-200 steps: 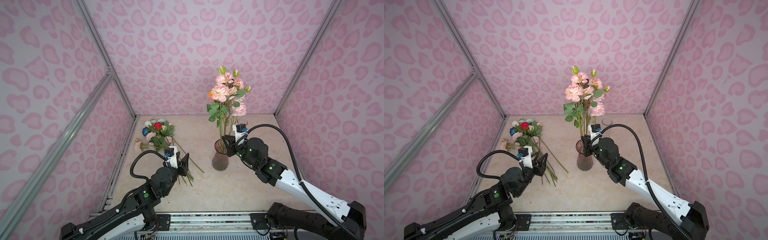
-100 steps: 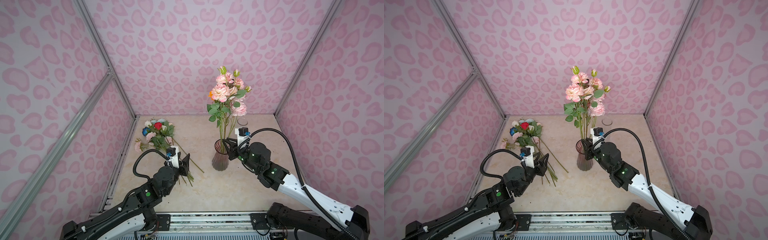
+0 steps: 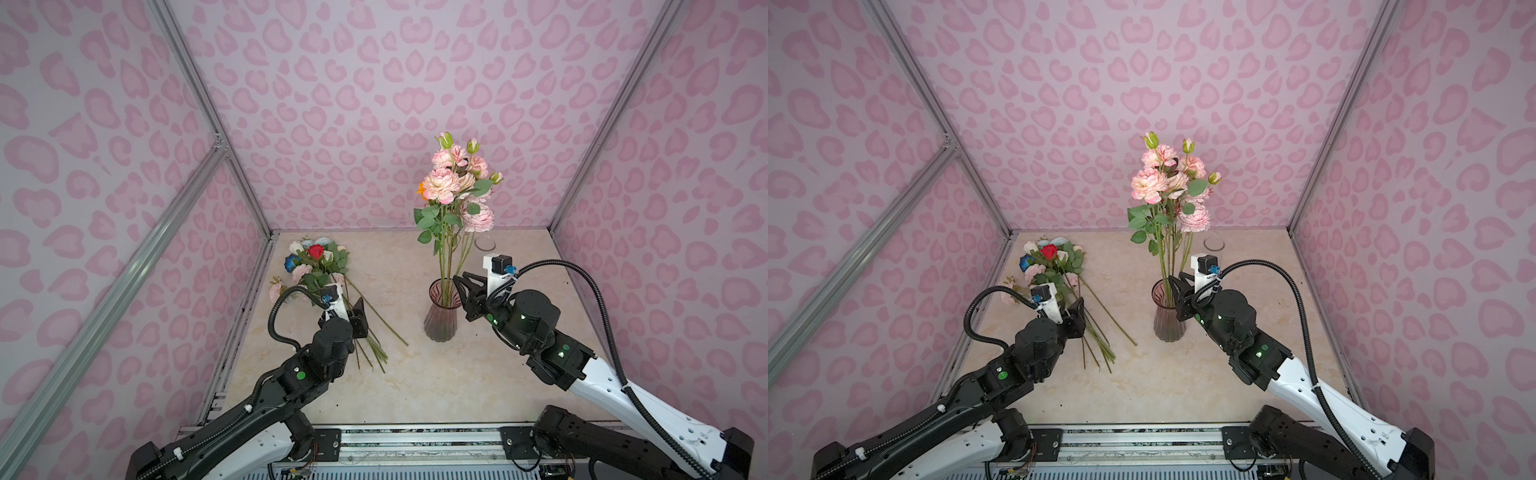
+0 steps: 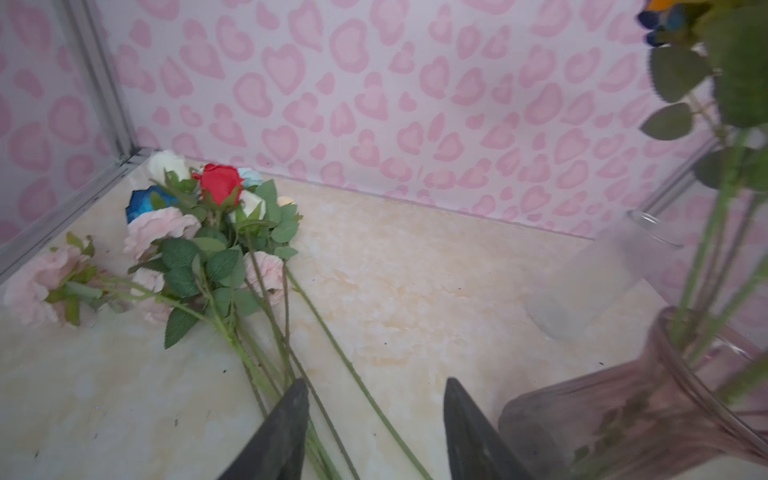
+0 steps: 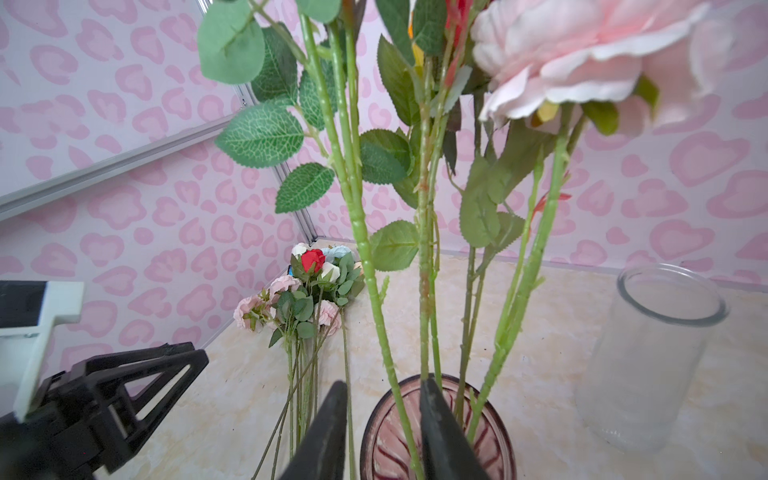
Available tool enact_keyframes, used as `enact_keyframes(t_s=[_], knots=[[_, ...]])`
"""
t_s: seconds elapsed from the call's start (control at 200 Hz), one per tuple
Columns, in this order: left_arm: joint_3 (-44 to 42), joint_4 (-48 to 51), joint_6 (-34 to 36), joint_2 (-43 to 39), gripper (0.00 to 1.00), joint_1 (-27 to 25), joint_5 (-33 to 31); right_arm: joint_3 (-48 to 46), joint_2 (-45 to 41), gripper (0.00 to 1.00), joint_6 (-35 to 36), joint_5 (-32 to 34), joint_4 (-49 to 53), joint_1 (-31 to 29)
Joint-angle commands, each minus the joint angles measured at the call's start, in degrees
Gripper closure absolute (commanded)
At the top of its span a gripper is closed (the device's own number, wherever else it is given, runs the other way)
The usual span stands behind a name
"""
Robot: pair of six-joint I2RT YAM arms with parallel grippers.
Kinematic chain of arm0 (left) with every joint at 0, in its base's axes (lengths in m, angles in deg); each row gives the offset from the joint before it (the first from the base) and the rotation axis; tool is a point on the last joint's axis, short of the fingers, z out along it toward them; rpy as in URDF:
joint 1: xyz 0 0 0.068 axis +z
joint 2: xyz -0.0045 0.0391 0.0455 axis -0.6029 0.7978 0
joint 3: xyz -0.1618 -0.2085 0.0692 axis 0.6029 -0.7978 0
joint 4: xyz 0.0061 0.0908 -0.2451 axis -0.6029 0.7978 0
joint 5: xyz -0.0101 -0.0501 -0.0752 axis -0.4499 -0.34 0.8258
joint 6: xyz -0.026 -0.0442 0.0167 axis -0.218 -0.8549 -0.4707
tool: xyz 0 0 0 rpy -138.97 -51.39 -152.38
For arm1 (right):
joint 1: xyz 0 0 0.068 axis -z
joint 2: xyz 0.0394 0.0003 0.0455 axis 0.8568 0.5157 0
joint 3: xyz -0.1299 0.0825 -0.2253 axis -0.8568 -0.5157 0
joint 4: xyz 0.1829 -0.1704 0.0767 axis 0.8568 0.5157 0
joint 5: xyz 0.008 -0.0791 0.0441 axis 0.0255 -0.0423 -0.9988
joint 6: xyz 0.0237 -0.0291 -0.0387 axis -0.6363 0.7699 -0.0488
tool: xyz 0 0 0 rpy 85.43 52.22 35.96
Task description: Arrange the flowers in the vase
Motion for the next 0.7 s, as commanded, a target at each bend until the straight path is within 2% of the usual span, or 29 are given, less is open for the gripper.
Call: enact_keyframes(t_s=[0.0,0.14,0.3,0.525,0.695], knots=[[2.18,7.85,-8.66,3.93,0.46,5.04,4.56,-1.02,-1.35,0.69,0.90,1.89,0.89,-0.17],[5.04,8.62,-9.34,9.43,0.47,7.01,7.81,-0.86,-2.10,0.68,2.78,2.70,1.18,-0.16],[8.06,7.97,-8.27,13.38,0.48,7.08,8.03,4.76,3.68,0.68,5.24,1.28,1.50,-0.23],[8.47,7.84,-6.94,14.19,0.49,7.16,7.87,11.40,12.53,0.67,9.77,1.75,1.22,-0.24],[7.08,7.14,-6.20,12.71,0.49,7.08,7.77,13.84,15.53,0.66,10.91,1.25,0.47,0.02]])
